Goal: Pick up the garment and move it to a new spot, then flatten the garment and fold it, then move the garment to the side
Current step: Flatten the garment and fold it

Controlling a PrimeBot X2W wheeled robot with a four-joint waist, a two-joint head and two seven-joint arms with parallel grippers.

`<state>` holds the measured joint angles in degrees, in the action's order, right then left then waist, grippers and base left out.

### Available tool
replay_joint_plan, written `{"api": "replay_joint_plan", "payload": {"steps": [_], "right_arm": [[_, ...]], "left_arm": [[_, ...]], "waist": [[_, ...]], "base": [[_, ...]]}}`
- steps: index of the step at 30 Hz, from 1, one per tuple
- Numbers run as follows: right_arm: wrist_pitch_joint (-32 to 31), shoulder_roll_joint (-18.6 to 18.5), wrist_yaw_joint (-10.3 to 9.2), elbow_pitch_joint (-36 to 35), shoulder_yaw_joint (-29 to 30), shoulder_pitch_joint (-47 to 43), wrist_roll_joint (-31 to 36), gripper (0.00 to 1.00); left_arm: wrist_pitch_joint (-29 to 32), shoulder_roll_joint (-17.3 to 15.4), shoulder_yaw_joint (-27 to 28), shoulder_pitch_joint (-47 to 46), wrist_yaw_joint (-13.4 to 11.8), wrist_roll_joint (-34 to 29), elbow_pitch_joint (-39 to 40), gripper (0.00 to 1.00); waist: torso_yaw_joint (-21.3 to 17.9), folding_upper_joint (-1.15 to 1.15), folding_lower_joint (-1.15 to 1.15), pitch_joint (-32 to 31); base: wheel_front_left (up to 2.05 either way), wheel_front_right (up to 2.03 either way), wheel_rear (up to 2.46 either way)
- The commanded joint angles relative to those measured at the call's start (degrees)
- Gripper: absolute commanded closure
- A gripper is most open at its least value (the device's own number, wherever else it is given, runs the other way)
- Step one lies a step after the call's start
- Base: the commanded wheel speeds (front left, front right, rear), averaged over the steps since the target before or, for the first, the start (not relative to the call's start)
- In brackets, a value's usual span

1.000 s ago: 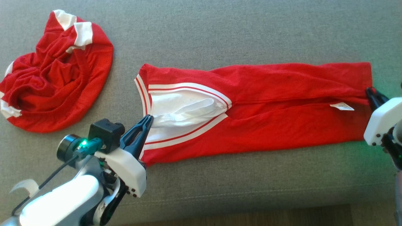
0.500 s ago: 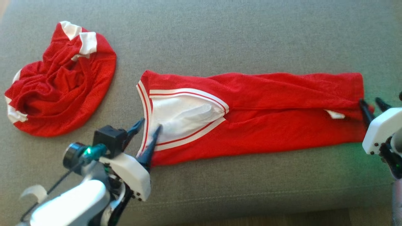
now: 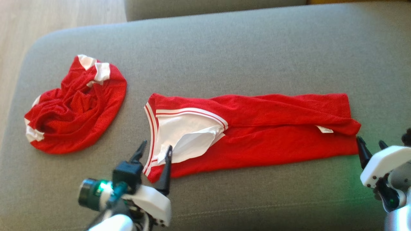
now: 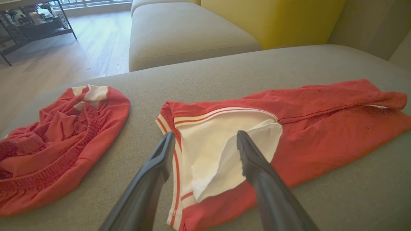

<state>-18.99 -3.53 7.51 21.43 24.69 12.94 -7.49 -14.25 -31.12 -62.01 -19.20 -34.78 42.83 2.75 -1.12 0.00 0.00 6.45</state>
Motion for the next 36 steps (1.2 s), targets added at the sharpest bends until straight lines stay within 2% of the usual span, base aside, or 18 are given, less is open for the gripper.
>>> {"api": "replay_joint_plan", "payload": {"steps": [1, 4, 9, 21, 29, 30, 31, 32, 33, 36], "right_arm": [[0.92, -0.39, -0.02, -1.38, -0.57, 2.78, 0.72, 0.00], [1.66, 0.06, -0.02, 2.24, 1.96, 4.93, 2.00, 0.00], [2.52, 0.36, -0.02, 7.33, 5.12, 8.76, 3.91, 0.00], [1.40, -1.40, -0.02, 16.39, 6.91, 14.96, 12.55, 0.00], [0.19, -2.21, -0.02, 20.42, 9.76, 16.78, 16.02, 0.00], [0.04, -2.17, -0.02, 20.76, 9.93, 16.86, 16.23, 0.05], [-0.19, -2.11, -0.02, 21.13, 9.99, 16.91, 16.32, 0.40], [-0.54, -2.06, -0.02, 21.57, 9.76, 16.93, 16.34, 0.66], [-1.09, -2.06, -0.02, 22.05, 9.37, 16.92, 16.31, 1.00], [-1.74, -2.23, -0.02, 22.50, 8.53, 17.15, 15.86, 1.00]], "left_arm": [[-0.68, -0.46, 2.79, -1.38, -0.66, -1.30, 1.58, 0.00], [-0.71, 1.97, 3.41, 0.66, -1.59, -4.70, 2.16, 0.00], [-0.73, 4.63, 3.61, 2.87, 0.04, -7.91, 1.64, 0.00], [-0.74, 7.50, 5.36, 2.67, 3.93, -10.24, -1.38, 0.00], [-0.74, 8.97, 6.41, 2.57, 6.02, -11.24, -3.09, 0.00], [-0.74, 9.14, 6.63, 2.64, 6.16, -11.34, -3.22, 0.00], [-0.74, 9.31, 6.85, 2.76, 6.30, -11.41, -3.34, 0.00], [-0.74, 9.46, 7.05, 2.89, 6.47, -11.47, -3.45, 0.00], [-0.74, 9.58, 7.14, 2.96, 6.78, -11.58, -3.55, 0.00], [-0.74, 9.64, 7.05, 2.88, 7.46, -12.02, -3.87, 0.00]], "waist": [[0.16, 0.00, 0.00, -1.24], [1.02, 0.00, 0.00, -1.74], [2.90, 0.00, 0.00, -1.37], [5.26, 0.00, 0.00, 1.93], [5.97, 0.00, 0.00, 2.43], [5.98, 0.00, 0.00, 2.36], [5.96, 0.00, 0.00, 2.25], [5.92, 0.00, 0.00, 2.14], [5.84, 0.00, 0.00, 2.02], [5.46, 0.00, 0.00, 1.71]], "base": [[0.00, 0.00, 0.00], [0.00, 0.00, 0.00], [0.00, 0.00, 0.00], [0.00, 0.00, 0.00], [0.00, 0.00, 0.00], [0.00, 0.00, 0.00], [0.00, 0.00, 0.00], [0.00, 0.00, 0.00], [0.00, 0.00, 0.00], [0.00, 0.00, 0.00]]}}
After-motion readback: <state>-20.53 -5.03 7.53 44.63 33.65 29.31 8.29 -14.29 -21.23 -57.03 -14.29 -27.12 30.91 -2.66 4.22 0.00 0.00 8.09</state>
